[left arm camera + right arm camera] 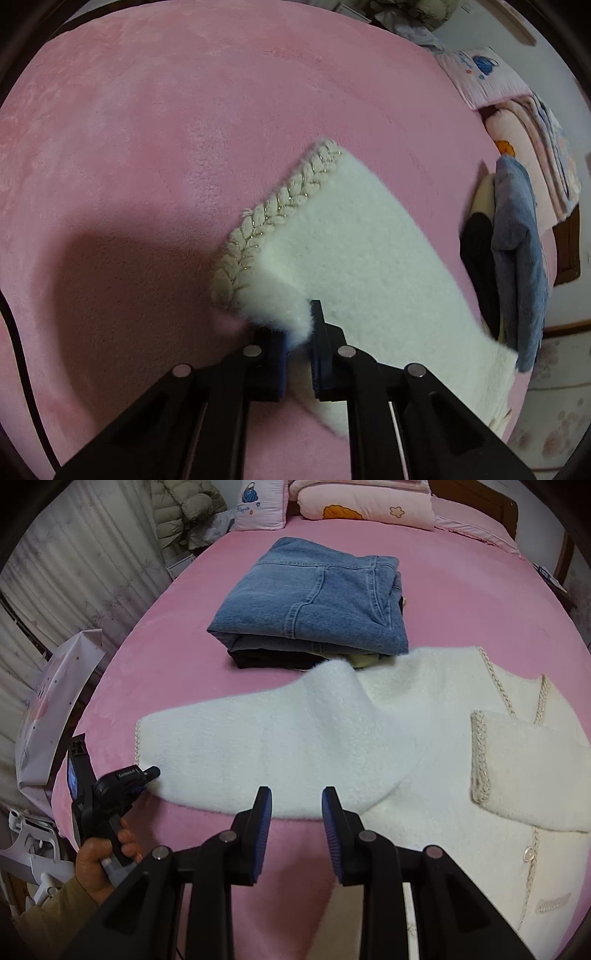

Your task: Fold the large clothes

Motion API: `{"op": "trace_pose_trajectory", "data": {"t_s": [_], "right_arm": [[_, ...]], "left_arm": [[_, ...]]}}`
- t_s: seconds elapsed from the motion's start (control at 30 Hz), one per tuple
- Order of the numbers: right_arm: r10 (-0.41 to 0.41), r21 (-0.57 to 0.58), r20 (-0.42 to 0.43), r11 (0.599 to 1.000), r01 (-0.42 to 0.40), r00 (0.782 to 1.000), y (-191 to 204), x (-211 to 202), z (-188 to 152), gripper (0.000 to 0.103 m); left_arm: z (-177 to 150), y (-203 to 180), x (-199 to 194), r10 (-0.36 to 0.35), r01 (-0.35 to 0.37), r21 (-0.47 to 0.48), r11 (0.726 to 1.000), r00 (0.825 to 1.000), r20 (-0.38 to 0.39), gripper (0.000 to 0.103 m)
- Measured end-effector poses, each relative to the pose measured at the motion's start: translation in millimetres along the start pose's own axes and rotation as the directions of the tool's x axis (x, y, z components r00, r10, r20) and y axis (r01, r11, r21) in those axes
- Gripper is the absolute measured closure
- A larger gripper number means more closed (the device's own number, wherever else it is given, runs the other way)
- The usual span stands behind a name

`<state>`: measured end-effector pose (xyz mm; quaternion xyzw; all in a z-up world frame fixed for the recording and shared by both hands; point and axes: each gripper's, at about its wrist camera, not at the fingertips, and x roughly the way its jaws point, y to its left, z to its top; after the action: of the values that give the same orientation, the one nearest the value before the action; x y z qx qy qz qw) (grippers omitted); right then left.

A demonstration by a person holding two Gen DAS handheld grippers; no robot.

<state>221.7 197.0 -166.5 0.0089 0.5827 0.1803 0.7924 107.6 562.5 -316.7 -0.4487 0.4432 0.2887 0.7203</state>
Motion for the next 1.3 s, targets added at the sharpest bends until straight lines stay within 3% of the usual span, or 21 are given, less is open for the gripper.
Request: {"op": "trace_pose_trajectory", "data": {"t_s": [0.1,0.23,0.33,0.37,0.47,0.57,0.63,0.7,0.77,0.83,0.93,1.03,1.1,1.13,1.3], "right_arm": [[0.007,0.030,0.001,1.000,-0.007,1.000,-14,-5,-4,0.075],[0.012,0.080,0.009,0.997,-0.013,1.000,-43,-15,-14,0.075],[0.015,0.132,0.020,0.991,-0.018,1.000,-74,-24,-22,0.075],[0.011,0.148,0.026,0.989,-0.014,1.000,-84,-28,-24,0.075],[-0.016,0.200,0.058,0.980,0.004,0.998,-122,-47,-31,0.075],[-0.065,0.259,0.089,0.965,0.040,0.994,-172,-71,-43,0.075],[-0.102,0.288,0.093,0.955,0.071,0.990,-205,-84,-53,0.075],[-0.154,0.319,0.083,0.940,0.120,0.985,-237,-93,-63,0.075],[-0.190,0.350,0.069,0.924,0.154,0.979,-266,-100,-74,0.075],[-0.207,0.380,0.060,0.910,0.169,0.977,-290,-106,-85,0.074],[-0.193,0.415,0.053,0.896,0.154,0.980,-320,-105,-96,0.074],[-0.151,0.417,0.048,0.901,0.118,0.987,-330,-92,-97,0.074],[-0.091,0.405,0.041,0.912,0.067,0.995,-332,-77,-93,0.074],[-0.058,0.398,0.039,0.917,0.037,0.998,-331,-68,-89,0.074],[0.087,0.339,0.028,0.936,-0.091,0.996,-316,-17,-53,0.074]], "left_arm": [[-1,-17,-22,-0.010,0.008,0.036,0.999,0.999,0.053,0.097],[-12,-69,-72,-0.138,0.121,0.139,0.983,0.984,0.115,0.097],[-37,-134,-114,-0.272,0.229,0.283,0.931,0.955,0.121,0.097],[-47,-154,-125,-0.311,0.260,0.327,0.908,0.944,0.113,0.097],[-98,-231,-155,-0.444,0.376,0.473,0.797,0.895,0.035,0.097],[-173,-309,-169,-0.531,0.483,0.597,0.640,0.840,-0.110,0.096],[-220,-346,-163,-0.512,0.488,0.661,0.570,0.840,-0.179,0.076],[-269,-375,-148,-0.439,0.463,0.716,0.522,0.866,-0.240,0.019],[-303,-389,-136,-0.369,0.403,0.766,0.501,0.900,-0.232,0.015],[-322,-391,-125,-0.334,0.400,0.787,0.470,0.906,-0.260,0.015],[-336,-381,-110,-0.249,0.328,0.809,0.487,0.940,-0.232,0.015],[-336,-341,-103,-0.181,0.194,0.835,0.515,0.977,-0.115,0.015],[-329,-322,-96,-0.145,0.124,0.835,0.536,0.988,-0.053,0.015],[-320,-308,-94,-0.120,0.097,0.825,0.556,0.992,-0.036,0.015],[-280,-243,-72,-0.007,0.004,0.694,0.720,1.000,0.001,0.015]]}}
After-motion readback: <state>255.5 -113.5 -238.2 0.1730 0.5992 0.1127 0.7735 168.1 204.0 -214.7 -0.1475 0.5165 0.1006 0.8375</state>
